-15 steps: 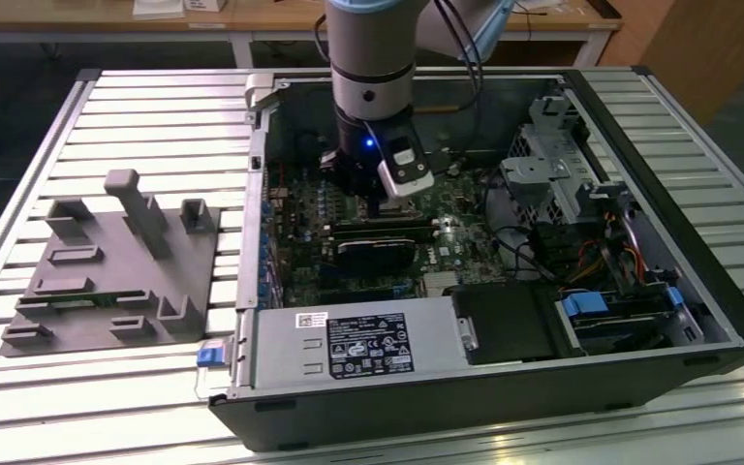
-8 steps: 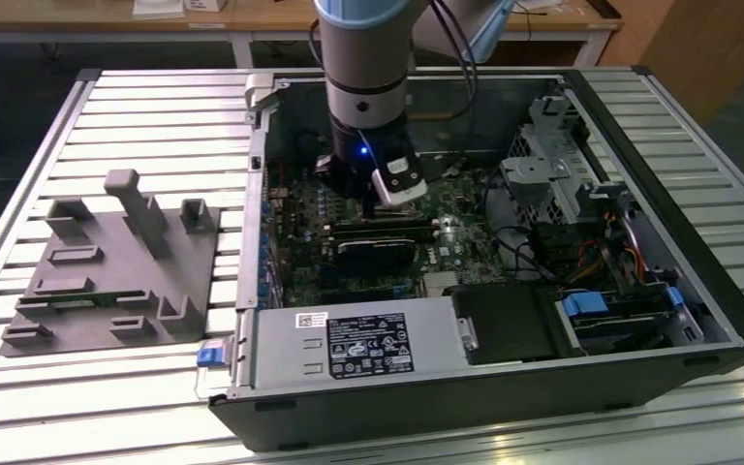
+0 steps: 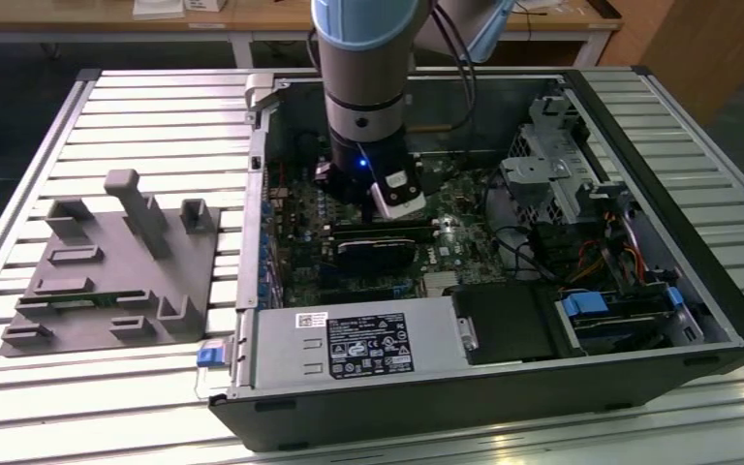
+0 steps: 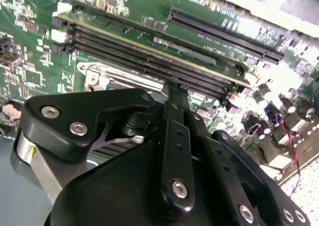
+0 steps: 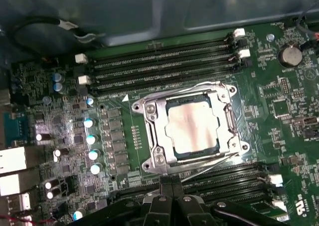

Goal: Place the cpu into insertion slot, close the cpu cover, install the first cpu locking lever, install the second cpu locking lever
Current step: 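Install the second cpu locking lever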

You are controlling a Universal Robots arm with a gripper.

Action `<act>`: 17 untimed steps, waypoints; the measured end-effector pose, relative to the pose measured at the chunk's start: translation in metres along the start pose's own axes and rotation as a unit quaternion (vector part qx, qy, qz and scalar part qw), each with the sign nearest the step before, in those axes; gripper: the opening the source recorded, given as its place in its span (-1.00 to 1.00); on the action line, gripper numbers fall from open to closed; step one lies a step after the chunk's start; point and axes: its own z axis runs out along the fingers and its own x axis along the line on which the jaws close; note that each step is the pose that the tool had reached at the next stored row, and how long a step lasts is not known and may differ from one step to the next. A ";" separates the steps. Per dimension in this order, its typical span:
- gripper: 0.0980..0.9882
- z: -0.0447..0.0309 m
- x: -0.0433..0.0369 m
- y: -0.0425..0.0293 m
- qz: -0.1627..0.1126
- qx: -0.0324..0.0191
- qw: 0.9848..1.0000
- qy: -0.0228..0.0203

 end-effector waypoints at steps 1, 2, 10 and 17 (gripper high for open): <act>-0.98 0.0002 -0.0003 -0.0018 0.000 -0.002 1.000 0.000; -0.98 0.0004 -0.0005 -0.0031 0.000 -0.005 1.000 0.001; -0.98 0.0047 0.0020 -0.0117 0.002 -0.036 0.999 0.007; -0.98 0.0090 0.0071 -0.0159 0.003 -0.062 0.998 0.012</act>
